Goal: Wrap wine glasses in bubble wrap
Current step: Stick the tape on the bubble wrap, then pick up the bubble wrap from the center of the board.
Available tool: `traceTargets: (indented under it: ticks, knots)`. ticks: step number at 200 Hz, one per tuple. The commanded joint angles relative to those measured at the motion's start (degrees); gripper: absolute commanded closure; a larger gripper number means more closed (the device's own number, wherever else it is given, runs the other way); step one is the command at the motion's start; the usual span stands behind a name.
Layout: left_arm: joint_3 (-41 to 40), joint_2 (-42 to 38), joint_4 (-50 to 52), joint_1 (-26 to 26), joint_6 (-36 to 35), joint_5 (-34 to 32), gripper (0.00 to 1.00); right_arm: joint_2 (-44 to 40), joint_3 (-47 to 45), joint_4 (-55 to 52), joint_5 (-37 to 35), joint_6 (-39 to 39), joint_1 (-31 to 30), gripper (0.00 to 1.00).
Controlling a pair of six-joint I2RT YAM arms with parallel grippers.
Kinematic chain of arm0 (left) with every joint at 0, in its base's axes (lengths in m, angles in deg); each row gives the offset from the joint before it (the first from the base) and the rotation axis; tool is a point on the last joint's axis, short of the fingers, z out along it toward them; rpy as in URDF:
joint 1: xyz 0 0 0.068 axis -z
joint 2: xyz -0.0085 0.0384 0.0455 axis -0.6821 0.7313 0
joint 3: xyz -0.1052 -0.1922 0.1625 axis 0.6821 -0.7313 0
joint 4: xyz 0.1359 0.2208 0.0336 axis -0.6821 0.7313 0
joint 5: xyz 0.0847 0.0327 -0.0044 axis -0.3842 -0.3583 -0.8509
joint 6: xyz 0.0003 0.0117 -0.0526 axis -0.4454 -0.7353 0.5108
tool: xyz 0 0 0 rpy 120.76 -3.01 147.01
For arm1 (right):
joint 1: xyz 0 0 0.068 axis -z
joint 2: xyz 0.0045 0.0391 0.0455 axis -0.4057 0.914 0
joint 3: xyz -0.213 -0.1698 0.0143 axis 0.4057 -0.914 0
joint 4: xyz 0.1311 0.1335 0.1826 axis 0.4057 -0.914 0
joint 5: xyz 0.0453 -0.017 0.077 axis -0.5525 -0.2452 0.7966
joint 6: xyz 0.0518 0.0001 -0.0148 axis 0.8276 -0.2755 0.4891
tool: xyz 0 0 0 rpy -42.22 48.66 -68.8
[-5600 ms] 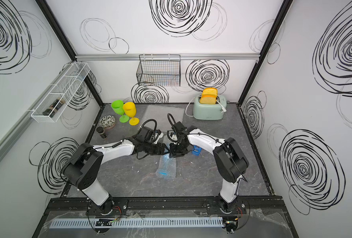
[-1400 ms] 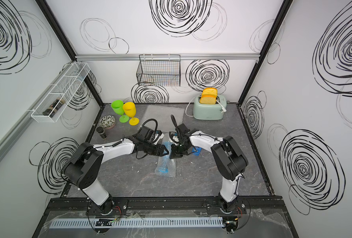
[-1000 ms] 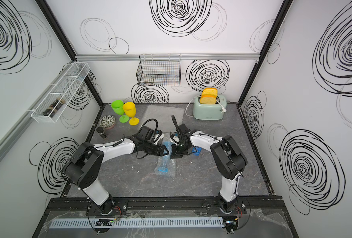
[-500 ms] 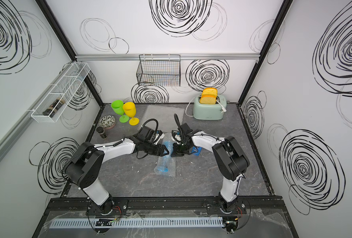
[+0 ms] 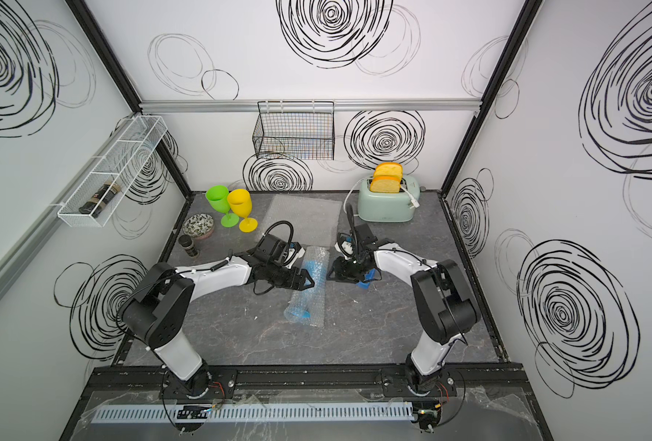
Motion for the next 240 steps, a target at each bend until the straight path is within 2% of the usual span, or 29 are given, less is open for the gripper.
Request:
traceTargets:
  ticks: [1, 22, 36, 53, 89, 105, 124, 142, 158, 198, 208, 227, 240]
  knots:
    - [1.6, -3.0, 0.7, -2.1, 0.6, 3.2, 0.09, -1.4, -2.9, 6.6, 6.2, 3.2, 0.6, 0.34]
    - [1.8, -3.6, 0.2, -4.8, 1.2, 5.7, 0.04, 0.4, -2.8, 11.7, 7.9, 7.7, 0.7, 0.25]
    - [1.7, -3.8, 0.2, -6.5, 1.5, 6.0, 0.03, 1.9, -0.1, 10.6, 6.2, 7.3, 0.7, 0.22]
    - [1.1, -4.9, 0.1, -7.9, 1.4, 7.1, 0.0, 2.5, 3.6, 8.5, 4.3, 0.7, 0.7, 0.21]
    - [-1.5, -6.4, -1.3, -8.7, 1.0, 7.4, 0.02, 6.2, 13.4, -0.5, 2.7, -15.9, 0.6, 0.23]
    - [-1.3, -6.4, -1.4, -8.5, 0.8, 7.9, 0.02, 9.1, 17.5, -3.8, 1.8, -19.3, 0.6, 0.24]
    - [-0.6, -6.4, -0.5, -8.0, 0.4, 8.4, 0.03, 12.4, 20.1, -5.0, 2.8, -19.7, 0.5, 0.25]
    - [-0.5, -5.7, -0.7, -7.8, 0.4, 7.7, 0.03, 15.3, 21.9, -7.6, 1.9, -17.0, 1.1, 0.25]
    - [0.2, -4.3, -0.7, -8.0, 0.7, 7.4, 0.03, 15.0, 18.9, -6.2, 3.3, -10.9, 2.3, 0.24]
    - [3.6, 1.5, -2.7, -9.4, 2.8, 11.8, 0.03, 7.1, 2.8, 11.1, 10.6, 1.7, 1.5, 0.2]
    - [4.5, 3.2, -2.9, -9.7, 2.8, 12.5, 0.0, 6.1, 0.2, 15.0, 11.8, 3.9, 0.7, 0.2]
    - [6.0, 6.2, -3.8, -9.8, 4.8, 15.3, 0.09, 6.5, -1.4, 18.3, 13.1, 4.8, -0.9, 0.2]
    - [6.8, 7.3, -3.7, -9.8, 4.9, 16.8, 0.11, 7.8, -2.1, 19.9, 13.4, 5.7, -1.3, 0.21]
